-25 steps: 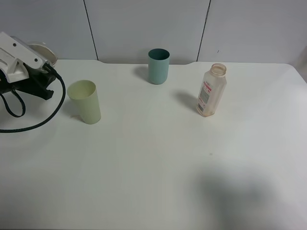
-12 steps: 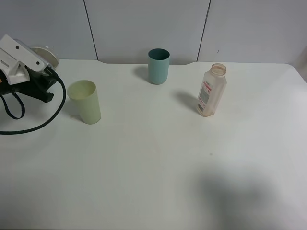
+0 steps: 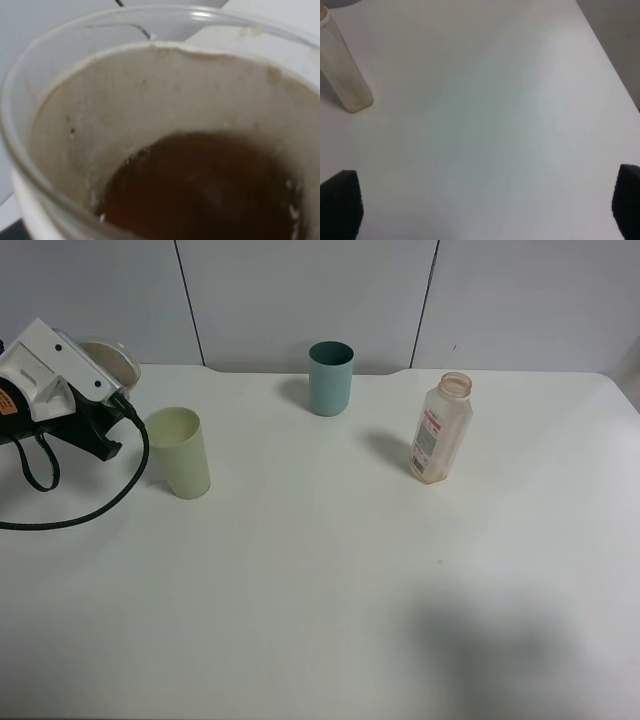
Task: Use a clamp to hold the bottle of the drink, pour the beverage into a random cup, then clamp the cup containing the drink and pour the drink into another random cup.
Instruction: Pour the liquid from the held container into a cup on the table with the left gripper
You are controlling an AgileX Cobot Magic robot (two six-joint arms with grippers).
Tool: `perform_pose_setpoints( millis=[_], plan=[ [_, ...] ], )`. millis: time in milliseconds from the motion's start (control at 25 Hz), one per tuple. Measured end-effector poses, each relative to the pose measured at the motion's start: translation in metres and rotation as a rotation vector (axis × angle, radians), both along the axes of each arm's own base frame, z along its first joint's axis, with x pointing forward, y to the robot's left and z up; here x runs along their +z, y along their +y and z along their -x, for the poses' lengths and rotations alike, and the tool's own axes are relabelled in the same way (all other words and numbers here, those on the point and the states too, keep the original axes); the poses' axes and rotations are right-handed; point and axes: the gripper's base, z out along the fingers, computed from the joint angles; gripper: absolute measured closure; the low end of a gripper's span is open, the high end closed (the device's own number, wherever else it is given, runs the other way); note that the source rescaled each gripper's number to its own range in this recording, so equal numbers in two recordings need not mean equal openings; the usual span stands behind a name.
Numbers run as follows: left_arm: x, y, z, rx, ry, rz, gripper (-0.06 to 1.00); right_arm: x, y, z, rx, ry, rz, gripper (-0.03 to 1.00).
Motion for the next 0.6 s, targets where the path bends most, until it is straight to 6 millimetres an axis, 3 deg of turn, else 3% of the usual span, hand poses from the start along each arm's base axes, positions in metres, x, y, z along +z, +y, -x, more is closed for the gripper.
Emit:
perform_pose_setpoints(
  millis=[600],
  plan=[
    [-0.0002,-0.0005,0.0002,-0.024,-0.008,-0.043,0.91,0.0,0.0,0.0,0.0,0.0,0.0,-0.03]
  ],
)
